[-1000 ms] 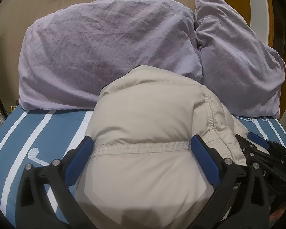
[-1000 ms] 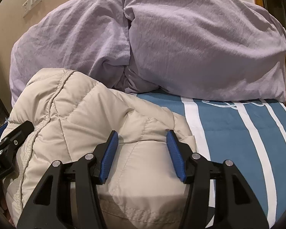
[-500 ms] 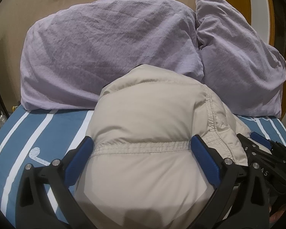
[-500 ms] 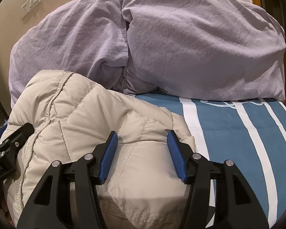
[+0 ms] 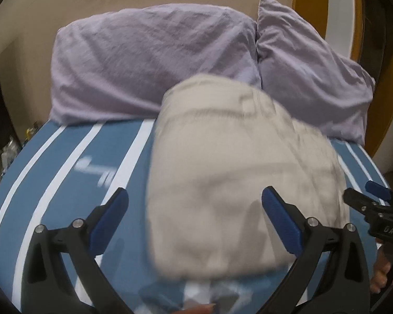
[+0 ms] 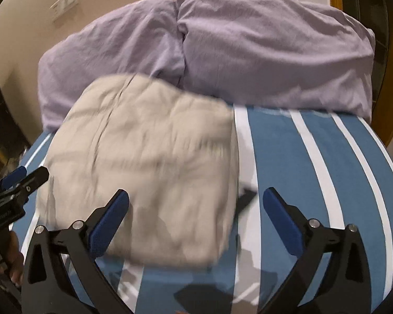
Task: Fold large clothes
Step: 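Open both grippers and pull them back from the folded jacket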
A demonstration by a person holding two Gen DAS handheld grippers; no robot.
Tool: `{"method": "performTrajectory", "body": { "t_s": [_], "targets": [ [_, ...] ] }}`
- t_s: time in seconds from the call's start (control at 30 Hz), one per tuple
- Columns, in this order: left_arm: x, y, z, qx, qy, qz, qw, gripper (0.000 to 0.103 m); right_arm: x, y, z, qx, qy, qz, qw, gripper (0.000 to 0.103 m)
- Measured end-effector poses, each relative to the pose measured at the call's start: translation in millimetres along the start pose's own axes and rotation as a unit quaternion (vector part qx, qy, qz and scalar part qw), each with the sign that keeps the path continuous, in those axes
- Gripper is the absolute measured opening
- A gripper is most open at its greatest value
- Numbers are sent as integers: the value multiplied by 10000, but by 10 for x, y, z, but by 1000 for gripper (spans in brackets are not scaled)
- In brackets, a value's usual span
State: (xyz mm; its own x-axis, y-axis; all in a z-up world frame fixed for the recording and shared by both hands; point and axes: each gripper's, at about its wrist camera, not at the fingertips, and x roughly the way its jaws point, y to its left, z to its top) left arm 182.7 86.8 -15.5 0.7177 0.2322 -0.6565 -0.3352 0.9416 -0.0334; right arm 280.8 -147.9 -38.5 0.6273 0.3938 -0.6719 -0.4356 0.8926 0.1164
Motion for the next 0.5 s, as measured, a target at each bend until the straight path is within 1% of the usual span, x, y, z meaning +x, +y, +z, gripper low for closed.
{"method": "performTrajectory", "body": {
  "t_s": [0.1, 0.13, 0.27, 0.33, 0.4, 0.5],
  "targets": [
    [-262, 102, -249, -53, 223, 31, 9997, 101, -252, 82, -276, -75, 80, 225, 9997, 102],
    [-335, 118, -311, -97, 243, 13, 9997, 101, -306, 93, -342, -88, 112, 257, 9996, 102],
    [-692, 161, -579, -331, 327, -210, 9987, 101, -479, 125, -575, -26, 398, 385, 9985, 102],
    [-782, 143, -655, -363, 382, -282, 9982, 101, -564, 134, -660, 45, 506, 557, 9972, 102],
    [-872, 113, -730, -366, 446, -282, 9979, 101, -659, 145, -729, 39, 481, 565, 9972, 102],
    [-958, 85, -790, -385, 505, -321, 9975, 101, -811, 164, -782, -52, 339, 456, 9984, 102]
  ]
}}
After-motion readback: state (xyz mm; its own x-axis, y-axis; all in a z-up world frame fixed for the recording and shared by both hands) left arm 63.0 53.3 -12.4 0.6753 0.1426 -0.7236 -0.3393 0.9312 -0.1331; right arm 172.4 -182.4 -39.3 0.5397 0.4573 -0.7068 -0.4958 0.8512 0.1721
